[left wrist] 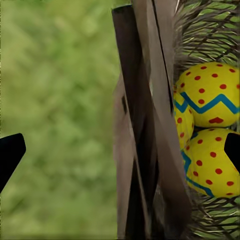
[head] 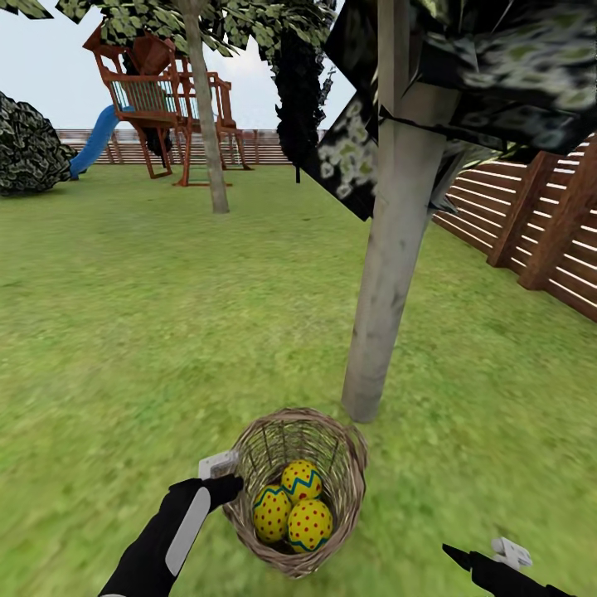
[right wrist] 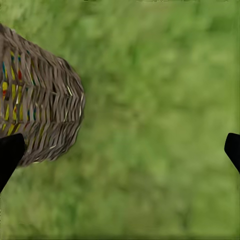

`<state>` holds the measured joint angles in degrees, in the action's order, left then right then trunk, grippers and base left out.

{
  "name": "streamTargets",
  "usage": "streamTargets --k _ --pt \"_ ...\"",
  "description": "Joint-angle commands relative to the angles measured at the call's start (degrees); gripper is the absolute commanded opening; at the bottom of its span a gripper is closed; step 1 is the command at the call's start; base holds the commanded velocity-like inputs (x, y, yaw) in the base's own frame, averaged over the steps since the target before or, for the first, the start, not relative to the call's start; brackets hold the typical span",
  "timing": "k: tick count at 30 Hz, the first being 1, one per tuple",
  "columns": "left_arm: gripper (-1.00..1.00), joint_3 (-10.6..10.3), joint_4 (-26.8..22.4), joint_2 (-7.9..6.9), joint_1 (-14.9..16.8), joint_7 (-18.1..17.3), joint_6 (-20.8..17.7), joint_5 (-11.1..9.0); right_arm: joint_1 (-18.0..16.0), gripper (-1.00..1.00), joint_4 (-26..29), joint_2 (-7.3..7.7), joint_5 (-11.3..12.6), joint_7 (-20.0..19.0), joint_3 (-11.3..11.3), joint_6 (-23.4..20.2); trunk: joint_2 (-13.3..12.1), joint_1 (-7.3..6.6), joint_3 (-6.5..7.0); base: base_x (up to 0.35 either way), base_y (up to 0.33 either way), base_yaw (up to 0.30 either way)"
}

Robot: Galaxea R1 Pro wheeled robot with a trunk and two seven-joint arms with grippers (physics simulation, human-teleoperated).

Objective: Take the three Easter eggs out of the wicker basket on the lawn in the garden, then place them on the lawn next to a single tree (choose any tree) so that all three eggs are next to the same tree and none are left in the basket.

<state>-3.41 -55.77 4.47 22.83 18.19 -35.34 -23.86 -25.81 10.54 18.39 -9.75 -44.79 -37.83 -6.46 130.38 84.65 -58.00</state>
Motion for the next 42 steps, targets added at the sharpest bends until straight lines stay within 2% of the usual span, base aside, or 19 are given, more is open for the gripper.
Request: streamTargets --k 1,13,14,16,18,21,26,29,30,31,32,33,35,36,38,40,42 --pt "1.0 -0.1 -0.1 0.0 0.0 0.5 -0.2 -0.6 0.0 1.0 0.1 -0.02 -0.4 -0.3 -0.5 -0.5 -0.4 -0.24 0.13 0.0 0.0 0.0" --pt "1.0 -0.1 -0.5 -0.05 0.0 0.6 -0.5 -0.6 0.0 1.0 0.1 0.02 -0.4 -0.3 -0.5 -0.5 -5.2 -2.87 2.29 0.0 0.0 0.0" --pt "1.0 0.2 -0.1 -0.38 -0.3 0.3 -0.9 -0.9 -0.4 1.0 0.4 -0.31 -0.8 0.0 -0.2 -0.9 -5.2 -2.86 2.28 0.0 0.0 0.0" --pt "1.0 -0.2 -0.8 0.28 -1.0 0.8 -1.1 -0.2 -1.0 1.0 0.1 0.36 -0.7 -0.6 -0.9 -0.2 -5.2 -2.86 2.28 0.0 0.0 0.0" --pt "1.0 -0.4 -1.4 0.17 -1.6 1.4 -1.1 0.3 -1.7 1.0 0.8 1.01 -0.7 -1.3 -1.6 0.1 -5.2 -2.86 2.28 0.0 0.0 0.0" --pt "1.0 0.4 -2.4 -0.18 -2.6 2.1 -1.8 -0.4 -2.6 1.0 1.7 0.02 -1.4 -1.9 -1.3 -0.9 -5.2 -2.86 2.28 0.0 0.0 0.0" --pt "1.0 2.0 -4.0 -1.8 -4.0 1.8 -3.5 -1.9 -4.3 1.0 3.3 -1.59 -1.5 -1.8 0.3 -2.5 -5.2 -2.86 2.28 0.0 0.0 0.0" --pt "1.0 2.9 -4.9 -2.77 -3.5 0.8 -4.4 -2.9 -5.3 1.0 4.3 -2.56 -1.5 -2.1 1.2 -3.5 -5.2 -2.86 2.28 0.0 0.0 0.0" --pt "1.0 6.8 -24.4 -10.78 -3.0 -10.7 -6.8 -22.2 -7.7 1.0 46.3 -12.25 -1.8 -2.0 12.6 -33.8 -5.2 -2.86 2.28 0.0 0.0 0.0" --pt "1.0 8.5 -24.4 -10.79 -1.5 -16.2 -6.6 -22.3 -7.7 1.0 49.4 -12.48 -1.7 -1.8 12.6 -35.5 -5.2 -2.86 2.28 0.0 0.0 0.0" --pt "1.0 9.0 -24.2 -10.55 -0.3 -18.4 -6.2 -22.3 -7.7 1.0 52.2 -12.56 -1.8 -1.5 12.6 -37.9 -5.2 -2.86 2.28 0.0 0.0 0.0" --pt "1.0 9.2 -24.1 -10.39 0.9 -19.1 -6.0 -22.4 -7.6 1.0 55.0 -12.71 -1.8 0.0 12.7 -41.2 -5.2 -2.86 2.28 0.0 0.0 0.0" --pt "1.0 10.4 -23.9 -10.24 2.2 -19.9 -5.4 -23.1 -7.6 1.0 60.5 -12.75 -1.7 6.3 12.8 -45.6 -5.2 -2.86 2.28 0.0 0.0 0.0" --pt "1.0 10.7 -23.9 -10.2 2.4 -20.2 -4.7 -23.4 -7.6 1.0 63.9 -12.7 -1.7 8.1 12.9 -48.0 -5.2 -2.86 2.28 0.0 0.0 0.0" --pt "1.0 11.3 -23.9 -10.51 2.5 -20.3 -4.4 -23.5 -7.6 1.0 68.3 -12.66 -1.7 8.9 13.0 -50.9 -5.2 -2.86 2.28 0.0 0.0 0.0" --pt "1.0 12.5 -23.8 -10.57 2.6 -20.3 -4.3 -23.5 -7.6 1.0 69.3 -12.67 -1.6 9.0 13.4 -51.3 -5.2 -2.86 2.28 0.0 0.0 0.0" --pt "1.0 12.8 -23.8 -10.49 2.6 -20.3 -4.3 -23.5 -7.6 1.0 69.3 -12.67 -1.6 9.0 16.1 -51.4 -5.2 -2.86 2.28 0.0 0.0 0.0"
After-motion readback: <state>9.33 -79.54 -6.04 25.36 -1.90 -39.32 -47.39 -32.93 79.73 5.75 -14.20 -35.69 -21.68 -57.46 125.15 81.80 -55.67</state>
